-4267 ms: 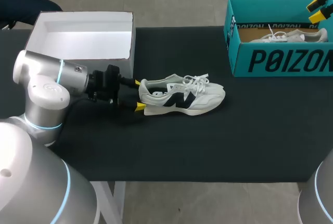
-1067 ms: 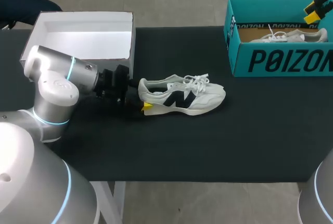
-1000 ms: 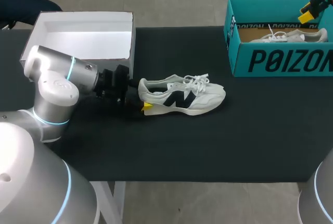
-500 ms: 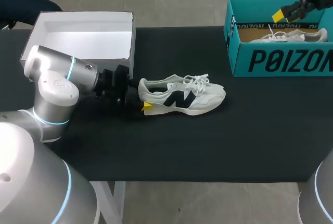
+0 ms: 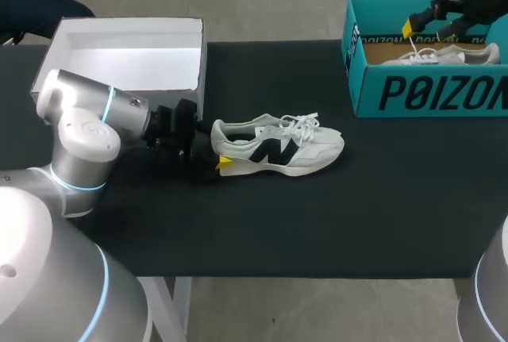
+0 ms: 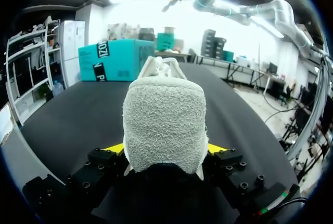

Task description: Take the shoe out of the shoebox, open the shoe tongue, remove and reinsert the insole, then place the shoe into the shoebox

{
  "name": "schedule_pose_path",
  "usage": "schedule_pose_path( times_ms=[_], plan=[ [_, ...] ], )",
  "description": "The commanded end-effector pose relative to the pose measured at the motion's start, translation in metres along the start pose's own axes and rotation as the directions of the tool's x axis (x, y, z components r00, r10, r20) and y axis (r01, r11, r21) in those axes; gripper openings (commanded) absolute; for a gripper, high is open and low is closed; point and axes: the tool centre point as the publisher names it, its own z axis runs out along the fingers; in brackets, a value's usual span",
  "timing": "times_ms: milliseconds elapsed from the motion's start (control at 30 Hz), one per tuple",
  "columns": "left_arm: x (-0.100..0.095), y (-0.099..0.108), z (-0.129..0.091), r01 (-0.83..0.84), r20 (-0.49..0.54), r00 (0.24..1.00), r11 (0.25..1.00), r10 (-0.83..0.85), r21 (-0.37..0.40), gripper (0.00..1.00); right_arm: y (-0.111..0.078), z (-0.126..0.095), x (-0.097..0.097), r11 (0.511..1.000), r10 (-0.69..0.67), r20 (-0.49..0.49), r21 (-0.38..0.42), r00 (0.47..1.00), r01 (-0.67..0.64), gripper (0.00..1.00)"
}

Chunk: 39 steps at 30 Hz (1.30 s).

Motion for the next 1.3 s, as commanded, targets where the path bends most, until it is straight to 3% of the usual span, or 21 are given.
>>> schedule_pose_path(
  times_ms=[33,67,200,267,300,567,767,967,1100,1300],
  plan=[
    [0.0,0.0,0.001,0.001,-0.001,1.0,1.0,-0.001,-0.004,0.0,0.0,0.012,0.016,0.991,0.062,0.099,0.114,0.993,-0.074,1.0],
    [0.0,0.0,0.001,0.001,-0.001,1.0,1.0,-0.001,-0.004,0.0,0.0,0.014,0.025,0.991,0.079,0.069,0.1,0.995,-0.085,1.0],
    [0.0,0.0,0.001,0.001,-0.001,1.0,1.0,-0.001,-0.004,0.0,-0.003,0.027,0.05,0.959,0.183,0.214,0.178,0.959,-0.223,1.0],
    [0.0,0.0,0.001,0.001,-0.001,1.0,1.0,-0.001,-0.004,0.0,-0.004,0.03,0.059,0.955,0.206,0.197,0.172,0.958,-0.241,1.0],
    [0.0,0.0,0.001,0.001,-0.001,1.0,1.0,-0.001,-0.004,0.0,-0.004,0.033,0.065,0.945,0.209,0.247,0.198,0.946,-0.261,1.0],
    [0.0,0.0,0.001,0.001,-0.001,1.0,1.0,-0.001,-0.004,0.0,-0.004,0.044,0.086,0.909,0.278,0.306,0.222,0.91,-0.352,1.0],
    [0.0,0.0,0.001,0.001,-0.001,1.0,1.0,-0.001,-0.004,0.0,-0.003,0.058,0.108,0.912,0.213,0.407,0.245,0.889,-0.33,1.0],
    [0.0,0.0,0.001,0.001,-0.001,1.0,1.0,-0.001,-0.004,0.0,-0.006,0.079,0.13,0.89,0.132,0.454,0.336,0.881,-0.307,1.0],
    [0.0,0.0,0.001,0.001,-0.001,1.0,1.0,-0.001,-0.004,0.0,-0.011,0.089,0.14,0.884,0.156,0.521,0.304,0.839,-0.354,1.0],
    [0.0,0.0,0.001,0.001,-0.001,1.0,1.0,-0.001,-0.004,0.0,-0.021,0.109,0.158,0.861,0.205,0.539,0.297,0.817,-0.412,1.0]
  ],
)
